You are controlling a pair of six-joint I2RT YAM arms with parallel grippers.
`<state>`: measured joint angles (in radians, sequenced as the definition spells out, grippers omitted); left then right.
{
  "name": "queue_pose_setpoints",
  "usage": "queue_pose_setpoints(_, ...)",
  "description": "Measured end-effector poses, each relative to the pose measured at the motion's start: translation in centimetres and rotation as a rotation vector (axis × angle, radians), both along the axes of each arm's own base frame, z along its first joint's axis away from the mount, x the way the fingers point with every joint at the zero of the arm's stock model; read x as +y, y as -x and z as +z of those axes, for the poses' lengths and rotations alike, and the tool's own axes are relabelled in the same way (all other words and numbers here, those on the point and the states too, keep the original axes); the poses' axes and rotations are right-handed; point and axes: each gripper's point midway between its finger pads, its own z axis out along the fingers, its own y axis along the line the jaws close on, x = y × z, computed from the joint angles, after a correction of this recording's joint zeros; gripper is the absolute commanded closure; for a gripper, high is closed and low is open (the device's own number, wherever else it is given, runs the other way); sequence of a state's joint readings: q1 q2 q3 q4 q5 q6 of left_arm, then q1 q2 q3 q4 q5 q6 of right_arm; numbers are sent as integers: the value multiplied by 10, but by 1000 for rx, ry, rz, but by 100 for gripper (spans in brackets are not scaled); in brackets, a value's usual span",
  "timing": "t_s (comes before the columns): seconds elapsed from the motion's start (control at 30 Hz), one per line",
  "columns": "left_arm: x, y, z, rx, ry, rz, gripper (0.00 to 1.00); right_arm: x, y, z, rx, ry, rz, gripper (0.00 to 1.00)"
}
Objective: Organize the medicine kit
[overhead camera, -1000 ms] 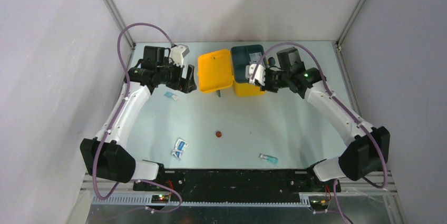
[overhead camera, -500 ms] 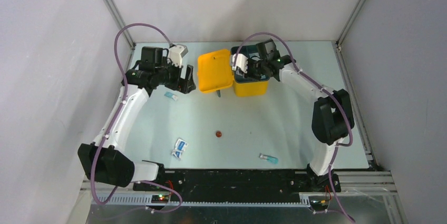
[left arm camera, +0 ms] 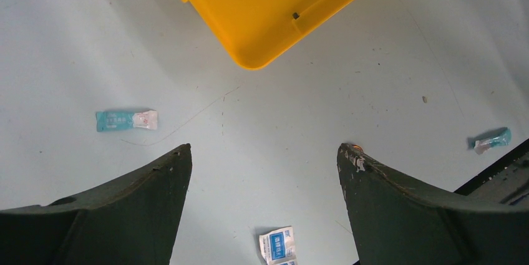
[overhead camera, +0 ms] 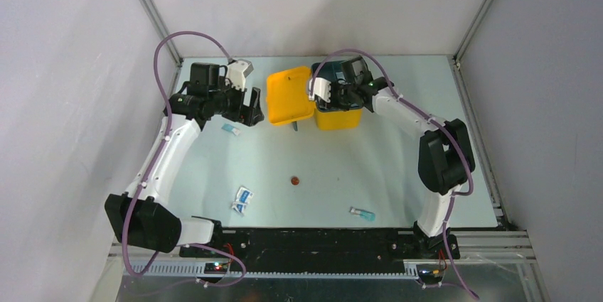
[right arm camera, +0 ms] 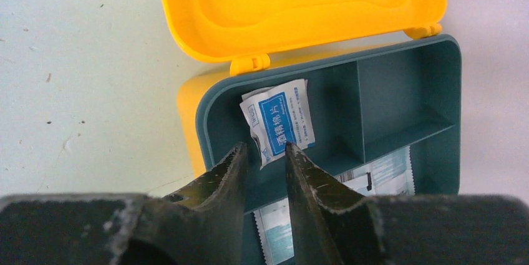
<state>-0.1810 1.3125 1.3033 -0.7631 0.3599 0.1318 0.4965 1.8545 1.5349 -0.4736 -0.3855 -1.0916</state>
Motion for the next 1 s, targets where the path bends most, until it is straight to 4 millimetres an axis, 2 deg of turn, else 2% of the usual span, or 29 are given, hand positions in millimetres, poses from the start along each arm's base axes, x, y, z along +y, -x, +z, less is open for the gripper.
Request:
queue_pose_setpoints(0.17,4,-2,-5,1,-19,17,9,-1,7,12,8,-18,-16,64)
queue_pose_setpoints(0.3,16,7,-24,37,-85,5,10,-7,24,44,29,-78,-50,51)
queue_pose_setpoints(0.37,25,20,-40,67,-149,-57,10,-14,35,66,36,-132,-83,47)
queue_pose_setpoints(0.43,34,44,-59,103,-224,-161,11,-23,47,83,49,-183,-122,46)
queue_pose_setpoints(0.5,43,76,-82,146,-298,-294,11,-32,56,90,72,-220,-161,45)
queue_pose_setpoints(0.6,52,130,-114,239,-376,-501,13,-44,66,83,137,-249,-222,45)
queue_pose_setpoints(0.67,53,158,-132,302,-400,-632,19,-48,67,73,177,-251,-254,44)
queue_pose_setpoints(0.73,54,177,-145,355,-406,-723,24,-52,68,65,209,-249,-278,44)
queue_pose_setpoints(0.83,57,194,-162,436,-406,-800,26,-52,70,62,229,-255,-294,43)
queue_pose_setpoints(1.0,57,190,-181,528,-398,-808,28,-51,69,63,237,-266,-303,43)
